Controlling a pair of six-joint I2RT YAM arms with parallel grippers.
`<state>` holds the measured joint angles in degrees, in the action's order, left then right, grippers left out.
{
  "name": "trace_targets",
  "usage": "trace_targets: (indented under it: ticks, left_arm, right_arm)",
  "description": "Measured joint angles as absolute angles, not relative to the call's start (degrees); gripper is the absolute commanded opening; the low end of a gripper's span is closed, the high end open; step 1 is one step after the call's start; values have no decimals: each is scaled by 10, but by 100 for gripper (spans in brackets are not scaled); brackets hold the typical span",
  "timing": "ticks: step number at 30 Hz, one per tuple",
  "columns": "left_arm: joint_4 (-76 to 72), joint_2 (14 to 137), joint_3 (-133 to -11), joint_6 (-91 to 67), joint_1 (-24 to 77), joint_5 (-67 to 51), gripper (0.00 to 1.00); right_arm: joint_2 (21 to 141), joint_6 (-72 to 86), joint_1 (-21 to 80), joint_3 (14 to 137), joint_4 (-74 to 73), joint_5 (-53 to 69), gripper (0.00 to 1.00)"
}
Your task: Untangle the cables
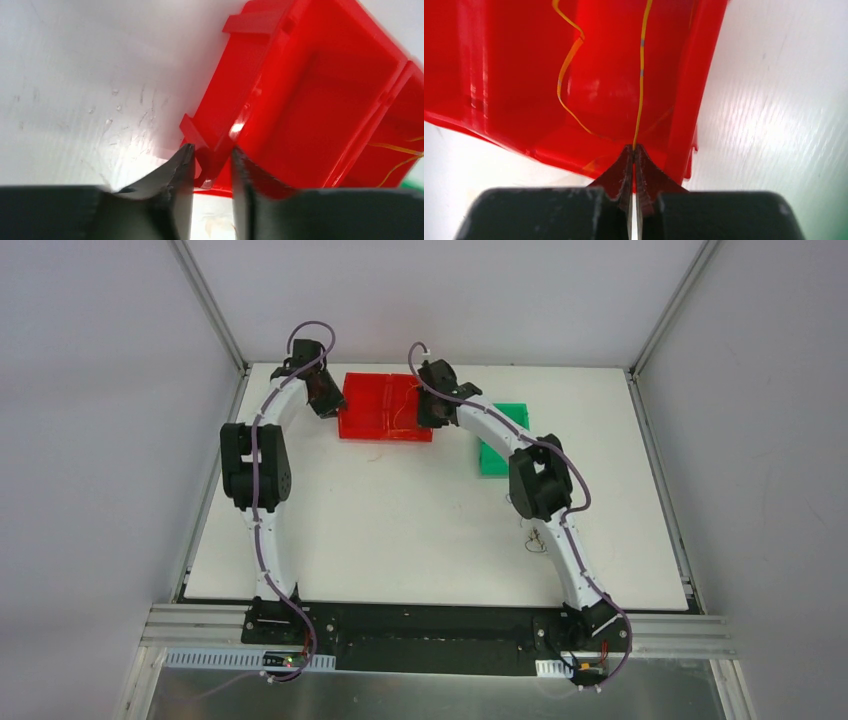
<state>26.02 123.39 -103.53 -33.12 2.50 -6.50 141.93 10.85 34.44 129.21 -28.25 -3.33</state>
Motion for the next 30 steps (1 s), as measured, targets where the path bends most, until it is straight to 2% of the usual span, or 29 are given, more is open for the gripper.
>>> trace_targets:
  ticks: [2,3,8,14,23,30]
  left_arm:
    - [261,1238,-1037,-324,25,-78,3]
    - [265,1237,-1037,-310,25,-86,0]
    - [268,1218,-1011,-276,27,-104,0]
    - [269,1107,-863,-289,30,-84,0]
    - [305,882,-639,-288,88,-52,0]
    - [315,788,-538,-289,137,-41,0]
  right_arm:
    - [1407,115,345,1258,-282,-26,0]
    - [1404,116,345,1251,-278,-25,0]
    - [1370,118,335,1248,-278,-23,0]
    - [1252,120,347,1174,-290,-1,0]
    - [1066,120,401,928,-244,-6,0]
    - [968,112,455,772,-234,-82,0]
